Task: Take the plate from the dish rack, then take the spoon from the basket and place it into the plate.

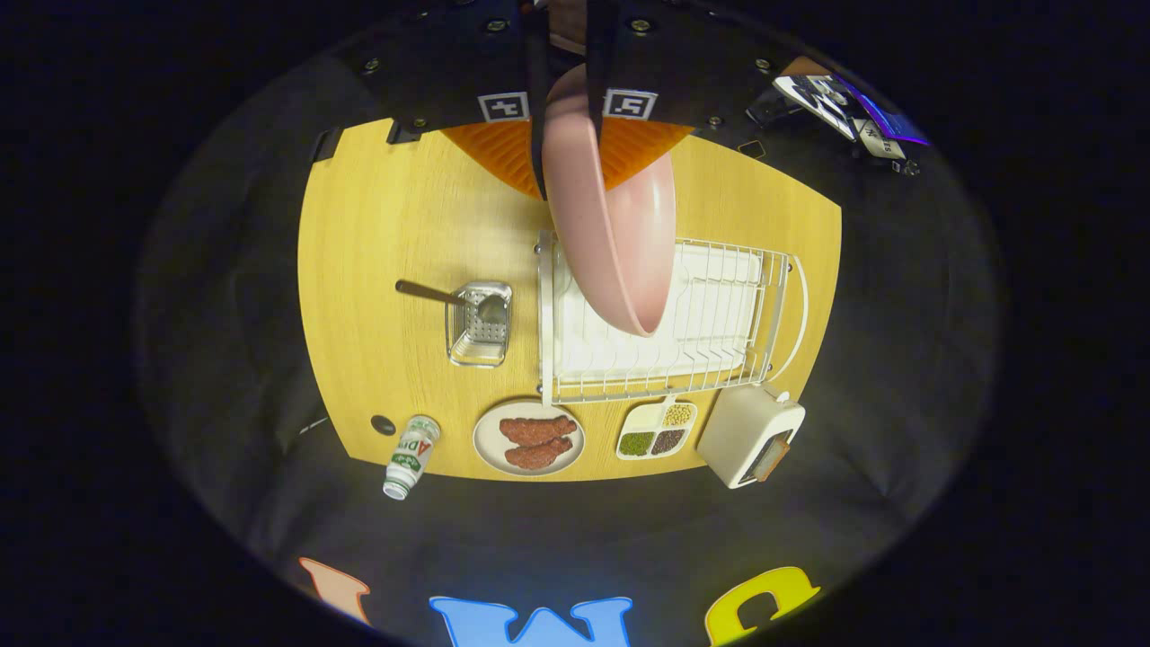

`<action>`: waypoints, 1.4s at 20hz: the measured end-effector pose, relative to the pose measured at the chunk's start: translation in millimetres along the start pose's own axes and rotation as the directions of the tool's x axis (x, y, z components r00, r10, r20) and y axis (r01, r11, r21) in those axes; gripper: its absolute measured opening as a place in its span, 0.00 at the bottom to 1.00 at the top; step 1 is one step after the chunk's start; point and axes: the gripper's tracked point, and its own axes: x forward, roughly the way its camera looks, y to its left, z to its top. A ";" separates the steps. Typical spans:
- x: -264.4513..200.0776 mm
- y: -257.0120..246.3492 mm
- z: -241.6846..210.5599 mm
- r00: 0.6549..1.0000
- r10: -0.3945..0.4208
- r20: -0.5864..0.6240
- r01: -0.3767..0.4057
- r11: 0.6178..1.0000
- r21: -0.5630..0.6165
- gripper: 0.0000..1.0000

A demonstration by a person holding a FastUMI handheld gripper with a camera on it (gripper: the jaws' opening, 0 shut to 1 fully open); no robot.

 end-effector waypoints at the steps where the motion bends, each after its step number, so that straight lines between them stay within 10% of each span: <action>1: 7.4 0.2 -14.1 1.000 0.023 -0.001 -0.023 1.000 0.011 0.16; 13: 127.2 0.8 -114.8 0.959 0.278 -0.060 -0.263 0.948 0.181 0.16; 28: 165.2 -41.1 -96.8 0.971 0.233 0.051 -0.238 0.964 0.116 0.31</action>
